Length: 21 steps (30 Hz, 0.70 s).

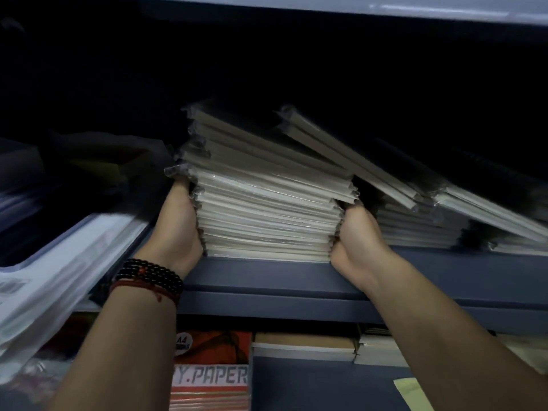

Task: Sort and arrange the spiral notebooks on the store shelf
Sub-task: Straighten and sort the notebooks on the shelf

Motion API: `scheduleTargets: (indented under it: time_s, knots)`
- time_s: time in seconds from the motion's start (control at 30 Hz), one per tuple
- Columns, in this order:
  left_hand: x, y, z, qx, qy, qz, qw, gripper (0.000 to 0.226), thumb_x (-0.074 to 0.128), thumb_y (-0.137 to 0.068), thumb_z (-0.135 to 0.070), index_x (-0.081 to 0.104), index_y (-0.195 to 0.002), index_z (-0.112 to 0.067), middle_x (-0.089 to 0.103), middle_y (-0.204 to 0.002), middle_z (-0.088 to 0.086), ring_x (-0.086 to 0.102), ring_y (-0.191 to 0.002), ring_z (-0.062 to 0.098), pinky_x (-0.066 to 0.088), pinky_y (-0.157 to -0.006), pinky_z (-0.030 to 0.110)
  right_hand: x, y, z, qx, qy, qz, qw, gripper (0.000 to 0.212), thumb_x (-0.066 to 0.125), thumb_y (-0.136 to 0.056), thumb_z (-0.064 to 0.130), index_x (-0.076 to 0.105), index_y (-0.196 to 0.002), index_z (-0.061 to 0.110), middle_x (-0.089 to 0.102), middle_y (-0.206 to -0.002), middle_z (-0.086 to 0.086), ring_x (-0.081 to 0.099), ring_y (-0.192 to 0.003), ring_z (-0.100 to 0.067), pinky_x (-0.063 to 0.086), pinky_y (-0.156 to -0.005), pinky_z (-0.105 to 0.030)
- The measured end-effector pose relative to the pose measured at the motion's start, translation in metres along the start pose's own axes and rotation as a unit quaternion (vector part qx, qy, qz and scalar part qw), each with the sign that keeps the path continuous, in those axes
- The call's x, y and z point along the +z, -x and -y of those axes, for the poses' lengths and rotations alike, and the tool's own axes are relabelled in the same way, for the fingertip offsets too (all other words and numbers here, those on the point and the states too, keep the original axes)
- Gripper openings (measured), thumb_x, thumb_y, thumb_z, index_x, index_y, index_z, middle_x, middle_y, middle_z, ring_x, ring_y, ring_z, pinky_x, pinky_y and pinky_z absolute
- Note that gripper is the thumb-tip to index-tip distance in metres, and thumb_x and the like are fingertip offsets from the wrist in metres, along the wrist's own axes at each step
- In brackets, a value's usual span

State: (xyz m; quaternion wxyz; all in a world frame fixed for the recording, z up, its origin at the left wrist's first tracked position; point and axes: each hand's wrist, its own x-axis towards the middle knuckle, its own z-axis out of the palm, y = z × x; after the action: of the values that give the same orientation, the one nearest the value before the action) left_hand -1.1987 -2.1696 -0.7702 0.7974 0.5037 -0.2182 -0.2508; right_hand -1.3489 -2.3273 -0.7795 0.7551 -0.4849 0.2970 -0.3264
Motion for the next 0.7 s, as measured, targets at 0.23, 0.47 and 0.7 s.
scheduleTargets:
  time_s: [0.23, 0.47, 0.7]
  knots:
    - [0.004, -0.003, 0.007, 0.03, -0.036, -0.012, 0.999, 0.055, 0.027, -0.107, -0.053, 0.064, -0.132, -0.02, 0.073, -0.123, 0.0, 0.068, -0.116, 0.019, 0.049, -0.105, 0.045, 0.005, 0.0, 0.0, -0.009, 0.0, -0.009, 1.0, 0.032, 0.049, -0.098, 0.029, 0.074, -0.112, 0.015, 0.075, -0.111, -0.008, 0.065, -0.115, -0.034, 0.048, -0.104, -0.055]
    - [-0.004, -0.005, 0.013, 0.046, -0.036, -0.067, 0.996, 0.077, 0.044, -0.08, -0.08, 0.058, -0.14, -0.032, 0.063, -0.138, -0.008, 0.056, -0.131, 0.017, 0.037, -0.115, 0.047, 0.011, 0.014, 0.001, -0.033, 0.022, -0.036, 0.999, 0.025, 0.048, -0.097, 0.024, 0.072, -0.091, 0.021, 0.074, -0.101, -0.002, 0.066, -0.105, -0.025, 0.05, -0.103, -0.043]
    - [-0.008, -0.012, 0.016, 0.042, -0.043, -0.059, 0.996, 0.078, 0.042, -0.082, -0.079, 0.057, -0.141, -0.031, 0.061, -0.14, -0.007, 0.054, -0.133, 0.018, 0.037, -0.115, 0.048, 0.014, 0.008, -0.001, -0.03, 0.015, -0.043, 0.999, 0.026, 0.054, -0.09, 0.031, 0.075, -0.105, 0.022, 0.073, -0.115, -0.001, 0.064, -0.115, -0.025, 0.044, -0.11, -0.047]
